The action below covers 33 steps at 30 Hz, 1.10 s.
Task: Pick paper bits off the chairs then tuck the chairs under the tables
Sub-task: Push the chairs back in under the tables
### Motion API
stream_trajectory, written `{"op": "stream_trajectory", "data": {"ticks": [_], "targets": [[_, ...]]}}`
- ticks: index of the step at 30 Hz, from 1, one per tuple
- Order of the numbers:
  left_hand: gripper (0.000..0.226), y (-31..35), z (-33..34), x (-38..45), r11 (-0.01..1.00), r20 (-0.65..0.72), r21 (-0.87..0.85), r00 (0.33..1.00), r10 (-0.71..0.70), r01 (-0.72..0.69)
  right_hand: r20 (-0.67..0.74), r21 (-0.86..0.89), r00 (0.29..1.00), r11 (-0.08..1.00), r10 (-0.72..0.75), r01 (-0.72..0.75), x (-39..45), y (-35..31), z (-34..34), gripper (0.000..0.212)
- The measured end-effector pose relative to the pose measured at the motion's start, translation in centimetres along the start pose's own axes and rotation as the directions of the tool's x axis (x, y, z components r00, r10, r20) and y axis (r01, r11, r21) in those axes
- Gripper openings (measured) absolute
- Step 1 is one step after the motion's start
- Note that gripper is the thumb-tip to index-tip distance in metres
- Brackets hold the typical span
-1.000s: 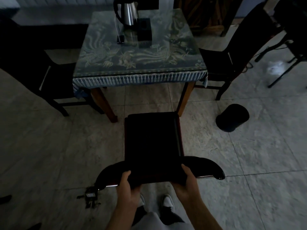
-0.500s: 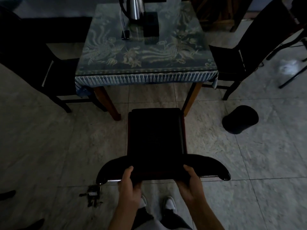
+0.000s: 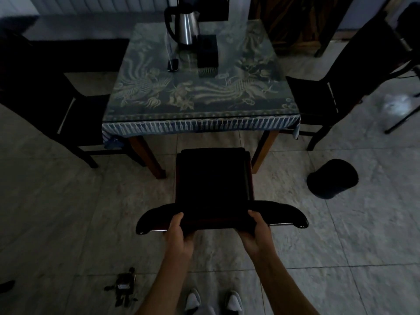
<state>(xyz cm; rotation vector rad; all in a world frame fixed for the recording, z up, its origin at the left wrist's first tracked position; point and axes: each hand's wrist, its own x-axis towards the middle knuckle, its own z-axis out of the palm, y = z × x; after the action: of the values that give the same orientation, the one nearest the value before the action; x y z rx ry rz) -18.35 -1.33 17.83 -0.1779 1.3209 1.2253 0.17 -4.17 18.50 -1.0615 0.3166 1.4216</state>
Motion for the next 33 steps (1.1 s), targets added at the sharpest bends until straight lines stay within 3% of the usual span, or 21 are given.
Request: {"op": "stream_trajectory", "data": {"ticks": [6,19,33], "targets": [[0.036,1.6,3.7,2.1,0.999,0.003,0.043,1.0,-0.016,0.016,-0.022,0.02,1.0,1.0,0.003,-0.003,3.1,-1.3,2.9,0.055],[0.052,3.6,8.8,6.1,0.999,-0.025,0.032,1.0,0.004,-0.004,0.007,0.009,1.0,1.0,-0.016,0.016,8.3,-3.3,6.9,0.036],[0.049,5.2,11.8,8.6,0.999,0.008,0.032,1.0,-0.008,0.008,-0.027,0.023,1.0,1.0,-0.016,0.017,11.2,-4.1,10.0,0.05]]}}
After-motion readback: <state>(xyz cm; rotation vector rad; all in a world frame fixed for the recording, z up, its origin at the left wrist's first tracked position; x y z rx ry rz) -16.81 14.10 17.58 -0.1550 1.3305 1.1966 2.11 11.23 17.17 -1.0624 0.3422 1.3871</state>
